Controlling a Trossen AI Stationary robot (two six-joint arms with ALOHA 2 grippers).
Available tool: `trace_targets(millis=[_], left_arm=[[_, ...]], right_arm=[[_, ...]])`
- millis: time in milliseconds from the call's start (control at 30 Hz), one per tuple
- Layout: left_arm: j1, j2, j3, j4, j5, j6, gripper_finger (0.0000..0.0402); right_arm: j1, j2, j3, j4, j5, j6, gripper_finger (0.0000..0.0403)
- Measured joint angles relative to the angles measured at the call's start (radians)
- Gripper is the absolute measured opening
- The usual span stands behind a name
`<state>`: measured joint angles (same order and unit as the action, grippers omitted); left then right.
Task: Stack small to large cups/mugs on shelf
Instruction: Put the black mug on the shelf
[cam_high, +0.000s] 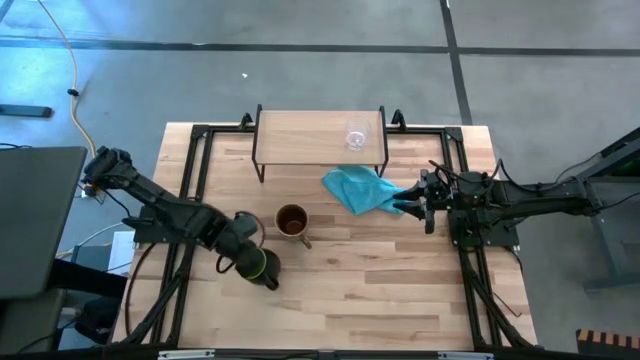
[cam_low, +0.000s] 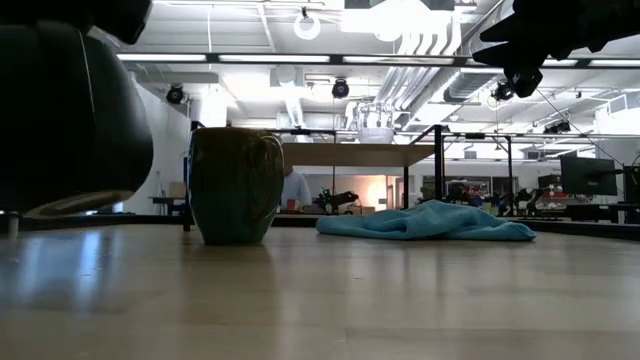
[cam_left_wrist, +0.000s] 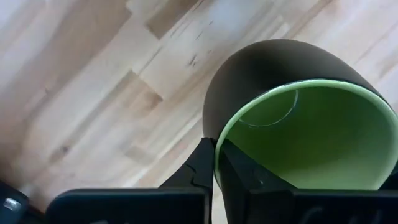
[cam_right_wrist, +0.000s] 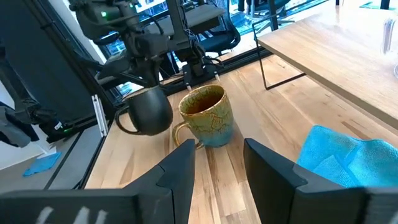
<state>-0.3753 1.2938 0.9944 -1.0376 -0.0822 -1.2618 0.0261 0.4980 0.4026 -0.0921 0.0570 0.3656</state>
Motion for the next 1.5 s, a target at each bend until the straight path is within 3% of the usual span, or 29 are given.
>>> trace_targets(millis=[333,633,1500], left_arm=[[0.125,0.000,0.042,-0.085,0.048,0.266,0.0000],[0.155,0.019,0.042,-0.115,0.067,0.412,0.0000],[0.155,0.098,0.042,-0.104,0.078,0.525,0.0000]], right_arm=[[0.000,0.000,0.000,0.000,0.000,-0.005,0.0128],[0.000,0.000,0.000,-0.001,0.000,-0.007,0.0128],[0.000,0.032,0.000,0.004,0.000,0.003,0.0128]])
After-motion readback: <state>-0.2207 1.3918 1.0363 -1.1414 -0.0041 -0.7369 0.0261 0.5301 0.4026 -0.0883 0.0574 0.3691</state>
